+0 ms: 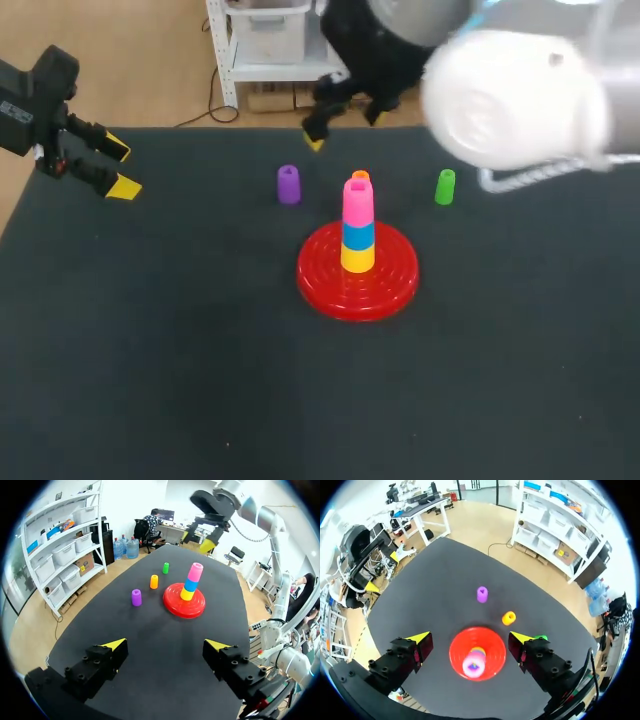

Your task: Pick up and stack the cylinders on the red base in this order: pink,purple,orange,green

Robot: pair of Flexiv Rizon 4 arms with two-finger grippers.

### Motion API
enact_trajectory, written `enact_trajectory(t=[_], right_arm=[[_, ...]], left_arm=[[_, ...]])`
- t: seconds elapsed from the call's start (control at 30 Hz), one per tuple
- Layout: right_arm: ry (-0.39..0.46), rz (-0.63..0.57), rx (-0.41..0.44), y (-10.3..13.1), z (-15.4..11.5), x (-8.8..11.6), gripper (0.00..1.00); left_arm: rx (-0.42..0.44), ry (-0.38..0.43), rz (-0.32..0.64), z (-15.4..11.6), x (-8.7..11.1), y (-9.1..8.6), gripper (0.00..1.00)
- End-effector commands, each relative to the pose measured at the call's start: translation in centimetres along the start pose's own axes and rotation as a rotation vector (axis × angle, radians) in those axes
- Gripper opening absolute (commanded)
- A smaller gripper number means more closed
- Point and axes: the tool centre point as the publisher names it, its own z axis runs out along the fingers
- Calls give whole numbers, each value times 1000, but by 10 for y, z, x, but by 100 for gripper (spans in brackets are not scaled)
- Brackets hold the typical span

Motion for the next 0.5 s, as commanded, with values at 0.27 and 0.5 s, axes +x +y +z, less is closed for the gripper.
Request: enact_trajectory(t=[0.27, 0.5], right_arm=[[214, -8, 25, -3, 45, -70, 100], [214, -8, 25, -3, 45, -70, 100]], left_arm=[[-2, -2, 1, 0, 1, 0, 100], [-2, -2, 1, 0, 1, 0, 100]])
